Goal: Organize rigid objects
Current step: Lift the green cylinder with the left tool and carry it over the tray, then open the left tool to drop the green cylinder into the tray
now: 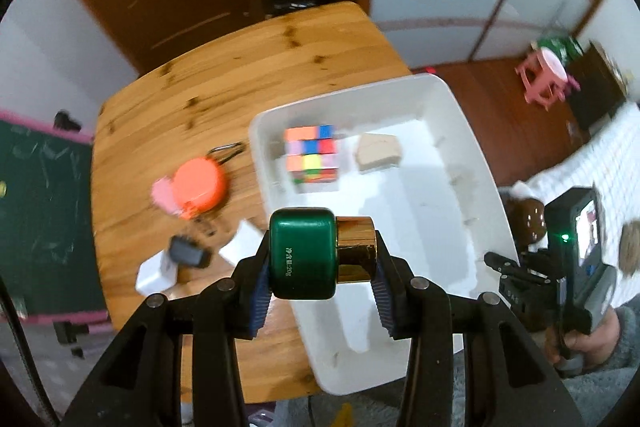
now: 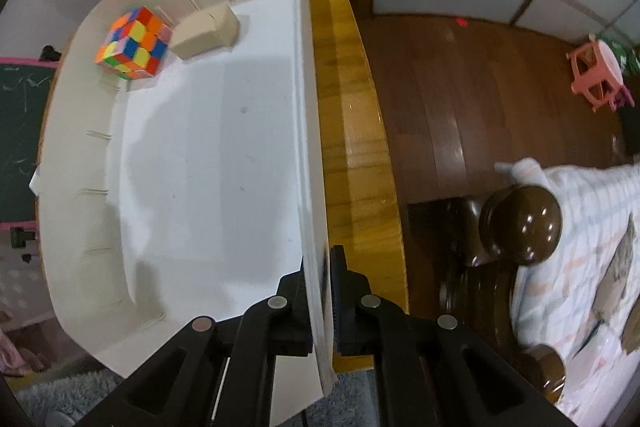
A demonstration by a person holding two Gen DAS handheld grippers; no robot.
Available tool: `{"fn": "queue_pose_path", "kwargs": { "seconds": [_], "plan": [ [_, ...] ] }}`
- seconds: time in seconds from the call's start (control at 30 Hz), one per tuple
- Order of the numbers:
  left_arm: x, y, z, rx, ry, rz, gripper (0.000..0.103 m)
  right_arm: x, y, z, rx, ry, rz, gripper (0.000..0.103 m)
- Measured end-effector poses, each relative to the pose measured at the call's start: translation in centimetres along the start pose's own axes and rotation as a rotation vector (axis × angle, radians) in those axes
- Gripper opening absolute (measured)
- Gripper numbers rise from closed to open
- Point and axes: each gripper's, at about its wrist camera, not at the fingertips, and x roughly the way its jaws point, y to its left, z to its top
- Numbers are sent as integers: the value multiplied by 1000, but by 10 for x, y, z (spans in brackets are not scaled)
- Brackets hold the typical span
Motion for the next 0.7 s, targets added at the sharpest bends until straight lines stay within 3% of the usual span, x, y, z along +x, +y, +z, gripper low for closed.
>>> {"fn": "queue_pose_path", "kwargs": {
  "seconds": [0.2,0.5,0.7],
  "plan": [
    [39,-35,14,60,74,7,47,-5,1,-2,-38,-41,18,4],
    [123,-59,22,33,268,46,47,-6,3,-7,-63,-66,3,3],
    [153,-73,25,36,317,67,47,-7,4,-6,-65,-64,0,3]
  ]
}}
